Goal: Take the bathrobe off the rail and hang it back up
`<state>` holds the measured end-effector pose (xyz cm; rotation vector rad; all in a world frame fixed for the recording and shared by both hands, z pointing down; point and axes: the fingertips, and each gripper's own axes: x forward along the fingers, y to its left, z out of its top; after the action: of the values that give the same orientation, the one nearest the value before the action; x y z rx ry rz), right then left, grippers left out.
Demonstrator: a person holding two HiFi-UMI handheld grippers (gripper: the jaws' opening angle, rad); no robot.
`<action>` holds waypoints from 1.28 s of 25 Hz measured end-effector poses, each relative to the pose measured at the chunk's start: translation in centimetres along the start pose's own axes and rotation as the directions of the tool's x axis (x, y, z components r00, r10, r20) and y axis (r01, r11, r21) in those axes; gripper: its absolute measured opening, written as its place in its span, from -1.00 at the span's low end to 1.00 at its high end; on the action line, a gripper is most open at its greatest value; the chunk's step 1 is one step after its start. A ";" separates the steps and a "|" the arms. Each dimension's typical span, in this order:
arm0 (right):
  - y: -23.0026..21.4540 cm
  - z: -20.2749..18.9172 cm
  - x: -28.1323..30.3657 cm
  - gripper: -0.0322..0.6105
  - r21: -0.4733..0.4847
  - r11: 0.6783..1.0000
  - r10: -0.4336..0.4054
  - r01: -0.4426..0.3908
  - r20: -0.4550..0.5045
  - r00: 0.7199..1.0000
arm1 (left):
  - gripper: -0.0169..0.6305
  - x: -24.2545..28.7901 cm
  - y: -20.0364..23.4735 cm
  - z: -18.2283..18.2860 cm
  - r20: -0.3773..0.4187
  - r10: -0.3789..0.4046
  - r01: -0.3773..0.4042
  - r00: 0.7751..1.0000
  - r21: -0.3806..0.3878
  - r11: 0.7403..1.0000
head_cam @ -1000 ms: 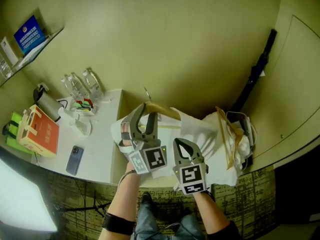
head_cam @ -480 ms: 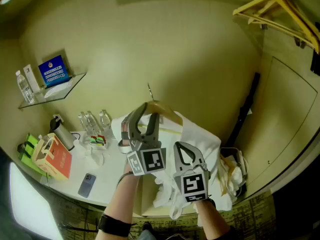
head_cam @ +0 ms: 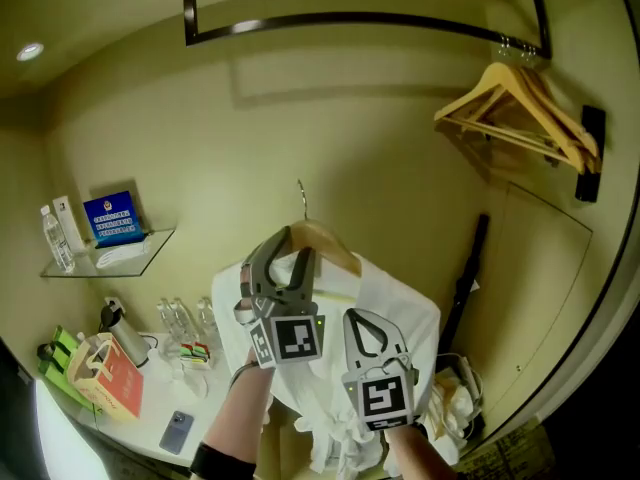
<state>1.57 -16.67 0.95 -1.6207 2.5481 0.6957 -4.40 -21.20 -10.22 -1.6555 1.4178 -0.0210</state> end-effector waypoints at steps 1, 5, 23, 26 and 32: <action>-0.4 1.2 0.1 -0.82 -0.009 1.000 -0.012 0.012 0.012 1.000 | -0.36 0.5 0.7 0.7 0.014 -0.001 0.001 1.000 -0.008 1.000; -2.4 6.5 0.5 -0.82 -0.036 0.997 -0.066 0.069 0.075 0.995 | -0.36 2.8 3.0 4.1 0.074 -0.009 0.012 0.997 -0.041 0.999; -9.9 20.6 8.0 -0.82 -0.221 0.945 -0.202 0.242 0.189 0.961 | -0.36 16.2 10.9 12.8 0.257 -0.078 0.117 0.963 -0.140 0.983; -11.7 22.0 9.3 -0.82 -0.229 0.935 -0.226 0.269 0.199 0.954 | -0.36 18.6 11.9 13.5 0.267 -0.092 0.130 0.959 -0.128 0.983; -13.3 23.6 12.0 -0.82 -0.249 0.926 -0.236 0.282 0.200 0.951 | -0.36 22.0 14.0 14.0 0.266 -0.094 0.129 0.959 -0.117 0.985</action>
<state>3.01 -22.30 -28.14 -1.8448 2.1410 1.1426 -0.19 -28.57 -38.51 -1.7744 1.1466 0.2238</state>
